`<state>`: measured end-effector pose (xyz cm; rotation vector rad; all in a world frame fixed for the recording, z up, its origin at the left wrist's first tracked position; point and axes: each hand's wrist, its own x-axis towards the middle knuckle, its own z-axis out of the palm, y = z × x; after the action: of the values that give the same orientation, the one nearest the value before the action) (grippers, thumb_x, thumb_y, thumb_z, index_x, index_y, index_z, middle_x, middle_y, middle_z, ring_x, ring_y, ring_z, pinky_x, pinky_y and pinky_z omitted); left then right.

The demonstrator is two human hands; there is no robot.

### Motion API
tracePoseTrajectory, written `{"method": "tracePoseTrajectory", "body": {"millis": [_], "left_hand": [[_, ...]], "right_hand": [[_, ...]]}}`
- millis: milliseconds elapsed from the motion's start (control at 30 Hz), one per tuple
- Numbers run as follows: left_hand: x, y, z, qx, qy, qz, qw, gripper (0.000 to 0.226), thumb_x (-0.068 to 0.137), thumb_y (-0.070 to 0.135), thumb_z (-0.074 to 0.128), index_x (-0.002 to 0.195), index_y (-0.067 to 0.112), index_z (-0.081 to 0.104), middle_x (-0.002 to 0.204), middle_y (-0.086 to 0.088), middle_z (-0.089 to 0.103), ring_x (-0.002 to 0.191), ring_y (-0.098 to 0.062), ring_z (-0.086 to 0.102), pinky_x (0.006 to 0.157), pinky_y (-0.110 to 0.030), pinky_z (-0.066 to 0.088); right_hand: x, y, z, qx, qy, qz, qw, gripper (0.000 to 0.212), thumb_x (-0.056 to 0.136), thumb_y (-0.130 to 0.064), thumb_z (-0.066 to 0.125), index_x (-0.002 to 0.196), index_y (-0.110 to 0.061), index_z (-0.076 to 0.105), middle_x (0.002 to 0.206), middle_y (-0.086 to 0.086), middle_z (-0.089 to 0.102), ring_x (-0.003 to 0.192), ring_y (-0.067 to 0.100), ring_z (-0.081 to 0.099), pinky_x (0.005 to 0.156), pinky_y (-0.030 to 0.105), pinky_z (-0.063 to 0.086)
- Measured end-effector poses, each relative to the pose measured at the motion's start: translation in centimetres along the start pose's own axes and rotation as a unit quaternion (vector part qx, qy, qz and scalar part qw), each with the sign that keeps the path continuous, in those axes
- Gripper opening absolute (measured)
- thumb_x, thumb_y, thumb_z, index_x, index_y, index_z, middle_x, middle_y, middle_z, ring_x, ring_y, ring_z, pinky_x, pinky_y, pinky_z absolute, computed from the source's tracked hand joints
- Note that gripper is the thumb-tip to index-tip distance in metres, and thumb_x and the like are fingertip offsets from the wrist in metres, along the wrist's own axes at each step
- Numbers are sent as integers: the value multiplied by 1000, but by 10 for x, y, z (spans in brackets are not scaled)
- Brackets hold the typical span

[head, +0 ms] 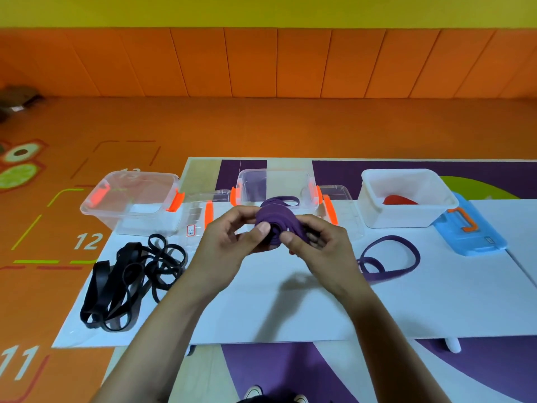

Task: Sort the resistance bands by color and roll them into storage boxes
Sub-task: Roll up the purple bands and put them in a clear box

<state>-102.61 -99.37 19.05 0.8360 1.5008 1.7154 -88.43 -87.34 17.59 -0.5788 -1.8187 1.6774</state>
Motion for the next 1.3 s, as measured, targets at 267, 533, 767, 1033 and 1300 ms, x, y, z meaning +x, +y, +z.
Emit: {"method": "tracePoseTrajectory", "body": {"millis": [267, 533, 767, 1033, 1300], "left_hand": [[-3, 4, -6, 138, -43, -66, 987, 23, 95, 12, 69, 117, 15, 63, 115, -4, 70, 87, -26, 76, 76, -36, 63], [-7, 20, -10, 254, -72, -17, 964, 20, 94, 16, 73, 108, 28, 67, 90, 12, 72, 75, -16, 73, 69, -15, 50], [-3, 9, -1, 42, -12, -20, 999, 28, 93, -3, 66, 120, 6, 62, 109, -8, 71, 76, -32, 74, 77, -33, 60], [-5, -6, 15, 20, 1, -100, 995, 19, 97, 0, 63, 114, 6, 57, 114, -9, 64, 84, -33, 76, 76, -43, 64], [-5, 12, -6, 427, -83, 18, 900, 24, 93, 28, 71, 113, 39, 61, 107, 19, 56, 77, -10, 62, 69, -19, 45]], "right_hand": [[2, 3, -16, -118, -37, 2, 992, 19, 92, -19, 75, 109, -26, 77, 94, -14, 72, 85, 6, 65, 77, 14, 46], [3, -12, -16, -171, -54, -25, 984, 21, 82, -30, 85, 102, -32, 78, 93, -10, 68, 88, 11, 63, 72, 15, 46], [6, 0, -14, -51, 0, -13, 999, 22, 84, -17, 82, 104, -25, 77, 95, -9, 73, 92, 13, 68, 83, 20, 51], [5, 9, -16, -43, -16, 1, 999, 21, 91, -11, 74, 111, -18, 77, 91, -15, 73, 79, 2, 64, 75, 15, 48], [9, -2, -21, -228, -87, -3, 970, 23, 83, -29, 84, 105, -33, 80, 89, -12, 66, 85, 9, 62, 70, 15, 44]]}}
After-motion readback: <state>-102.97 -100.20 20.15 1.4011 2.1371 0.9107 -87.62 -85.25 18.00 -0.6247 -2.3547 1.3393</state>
